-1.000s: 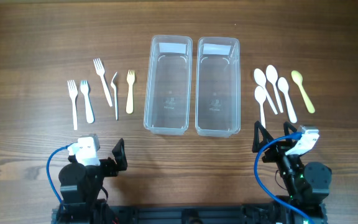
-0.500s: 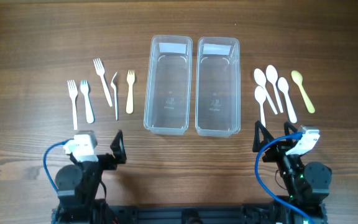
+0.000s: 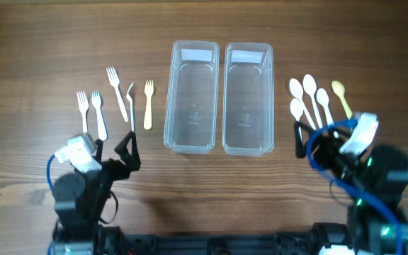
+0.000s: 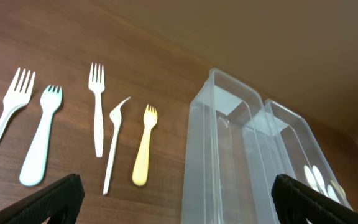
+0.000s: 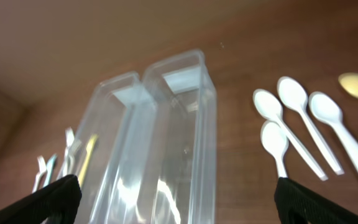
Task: Pack container
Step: 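Raise both arms from rest toward the cutlery, then lower right gripper onto a white spoon and grasp it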
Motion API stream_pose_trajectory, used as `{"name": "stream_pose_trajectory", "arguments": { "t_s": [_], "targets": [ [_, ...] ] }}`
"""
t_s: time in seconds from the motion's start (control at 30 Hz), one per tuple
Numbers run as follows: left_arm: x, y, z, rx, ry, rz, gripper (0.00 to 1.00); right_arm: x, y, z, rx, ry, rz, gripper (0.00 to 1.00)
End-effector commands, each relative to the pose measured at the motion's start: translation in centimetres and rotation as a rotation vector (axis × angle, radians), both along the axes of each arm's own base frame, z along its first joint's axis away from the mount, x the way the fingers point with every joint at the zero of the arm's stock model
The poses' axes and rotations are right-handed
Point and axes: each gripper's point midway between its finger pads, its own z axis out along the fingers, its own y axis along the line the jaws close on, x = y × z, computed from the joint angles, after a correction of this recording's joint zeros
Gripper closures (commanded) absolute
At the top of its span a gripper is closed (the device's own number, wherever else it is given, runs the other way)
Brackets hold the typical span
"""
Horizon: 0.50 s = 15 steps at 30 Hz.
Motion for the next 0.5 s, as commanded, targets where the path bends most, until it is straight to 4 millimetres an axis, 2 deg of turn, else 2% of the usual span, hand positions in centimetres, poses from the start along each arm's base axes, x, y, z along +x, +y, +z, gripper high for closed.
{"name": "stream_pose_trajectory", "arguments": {
  "t_s": [0.0,0.1,0.23,0.3,0.4,0.47],
  "targets": [
    [1.6,-0.2,1.2,-0.008,0.119,-0.016,0.00,2.7,-1.2,2.1,-0.070,0.147,-0.027,0.01],
    [3.5,0.3,1.2,0.040,0.245,-0.029,0.00,4.4,-1.4,2.7,-0.107,0.306,0.002,0.00],
    [6.6,1.6,1.5,0.041,0.382,-0.010,0.00,6.4,-0.9,2.3,-0.122,0.487,0.094,0.00],
    [8.2,2.2,1.6,0.083,0.429,-0.028,0.00,7.8,-1.0,1.9,-0.138,0.512,0.115,0.00],
    [9.8,3.0,1.4,0.130,0.478,-0.054,0.00,9.4,-1.9,0.4,-0.162,0.571,0.087,0.01],
    [10.5,3.5,1.3,0.139,0.494,-0.054,0.00,10.0,-2.9,-1.7,-0.190,0.641,0.058,0.07]
  ]
}}
